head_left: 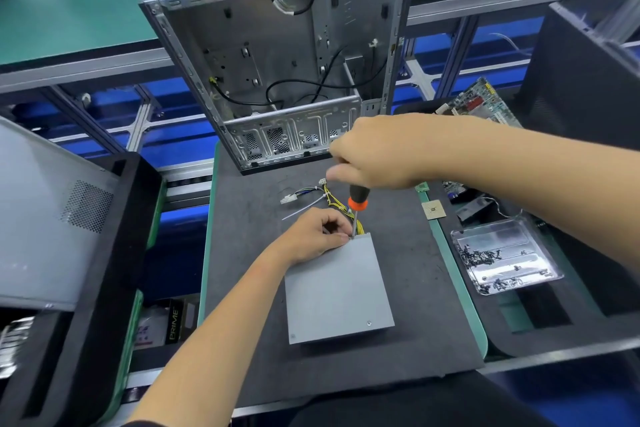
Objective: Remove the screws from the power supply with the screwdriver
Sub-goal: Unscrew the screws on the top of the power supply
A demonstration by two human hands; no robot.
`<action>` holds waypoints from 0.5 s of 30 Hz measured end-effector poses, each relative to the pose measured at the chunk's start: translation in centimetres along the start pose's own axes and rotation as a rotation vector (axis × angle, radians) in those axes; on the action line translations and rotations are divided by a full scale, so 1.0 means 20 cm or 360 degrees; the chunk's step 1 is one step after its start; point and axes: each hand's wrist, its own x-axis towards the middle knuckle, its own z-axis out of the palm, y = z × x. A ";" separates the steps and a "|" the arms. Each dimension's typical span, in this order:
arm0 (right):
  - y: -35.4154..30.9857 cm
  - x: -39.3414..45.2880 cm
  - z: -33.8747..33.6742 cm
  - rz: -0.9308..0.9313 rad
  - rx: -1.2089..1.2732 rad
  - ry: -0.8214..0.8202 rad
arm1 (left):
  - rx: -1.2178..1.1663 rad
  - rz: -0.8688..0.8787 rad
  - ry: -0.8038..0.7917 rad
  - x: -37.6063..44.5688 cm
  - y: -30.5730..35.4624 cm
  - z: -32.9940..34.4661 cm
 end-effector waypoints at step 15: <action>0.04 0.00 -0.02 -0.0208 0.0197 0.0039 | 0.0039 -0.0007 0.0037 0.00 0.00 0.01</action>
